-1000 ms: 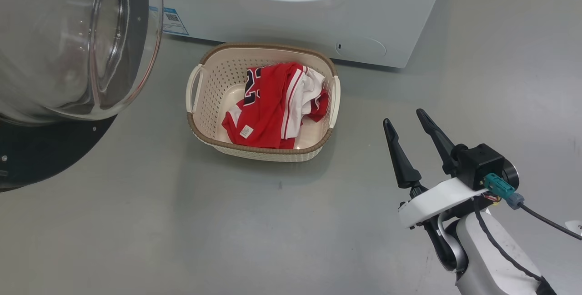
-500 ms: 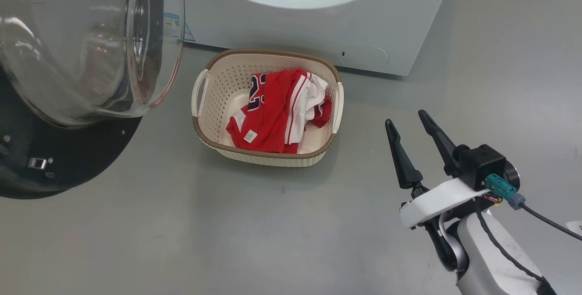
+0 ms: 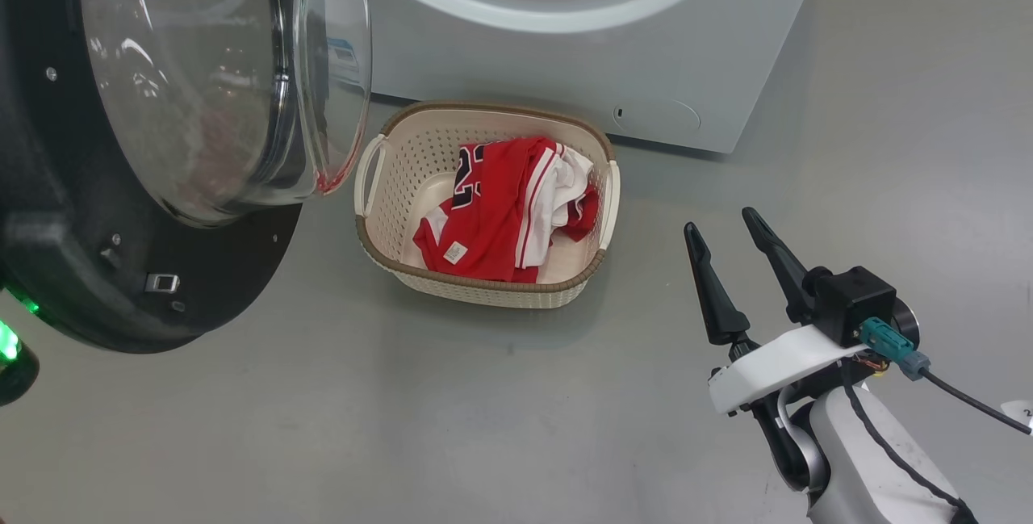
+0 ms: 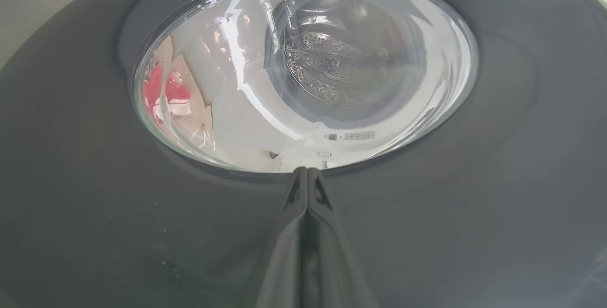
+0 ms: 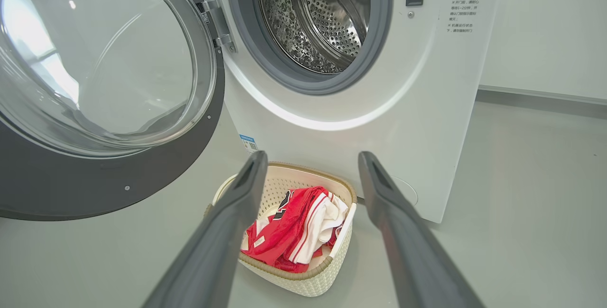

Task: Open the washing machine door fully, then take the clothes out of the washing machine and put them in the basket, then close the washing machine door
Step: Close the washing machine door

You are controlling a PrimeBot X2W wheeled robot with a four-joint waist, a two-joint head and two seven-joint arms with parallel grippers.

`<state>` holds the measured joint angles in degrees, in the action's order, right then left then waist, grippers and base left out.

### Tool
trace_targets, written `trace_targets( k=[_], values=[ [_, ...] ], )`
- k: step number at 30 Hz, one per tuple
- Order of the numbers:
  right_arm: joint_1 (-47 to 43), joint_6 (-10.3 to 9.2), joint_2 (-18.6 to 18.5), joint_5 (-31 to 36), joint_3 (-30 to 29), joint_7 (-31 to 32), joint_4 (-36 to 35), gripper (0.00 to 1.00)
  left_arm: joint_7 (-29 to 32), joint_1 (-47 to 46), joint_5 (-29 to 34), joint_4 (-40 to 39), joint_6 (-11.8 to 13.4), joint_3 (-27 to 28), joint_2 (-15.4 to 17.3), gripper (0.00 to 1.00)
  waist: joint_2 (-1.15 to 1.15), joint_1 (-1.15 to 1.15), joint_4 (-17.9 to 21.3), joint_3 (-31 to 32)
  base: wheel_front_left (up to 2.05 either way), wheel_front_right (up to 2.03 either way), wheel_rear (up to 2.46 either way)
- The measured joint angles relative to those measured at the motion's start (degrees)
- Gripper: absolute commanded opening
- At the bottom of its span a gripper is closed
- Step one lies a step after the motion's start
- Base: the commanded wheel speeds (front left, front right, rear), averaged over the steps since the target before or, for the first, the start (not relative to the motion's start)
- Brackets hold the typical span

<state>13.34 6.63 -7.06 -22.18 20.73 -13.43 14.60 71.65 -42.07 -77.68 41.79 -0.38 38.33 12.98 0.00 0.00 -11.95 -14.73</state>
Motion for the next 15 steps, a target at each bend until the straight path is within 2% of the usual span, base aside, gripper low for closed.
trace_targets(
  k=[4,15],
  values=[
    [0.0,0.00,0.3,0.0,0.2,0.0,0.1,1.00,1.1,2.4,-0.5,-1.7,0.0,0.0,-1.6,0.00,0.00,0.00,-0.3,0.5,0.00,0.00,0.00],
    [0.0,0.00,0.6,0.0,0.3,-0.3,0.6,1.00,3.7,5.9,-2.5,-6.9,-1.0,-1.7,-8.8,0.00,0.00,0.00,-0.4,1.5,0.00,0.00,0.00]
  ],
)
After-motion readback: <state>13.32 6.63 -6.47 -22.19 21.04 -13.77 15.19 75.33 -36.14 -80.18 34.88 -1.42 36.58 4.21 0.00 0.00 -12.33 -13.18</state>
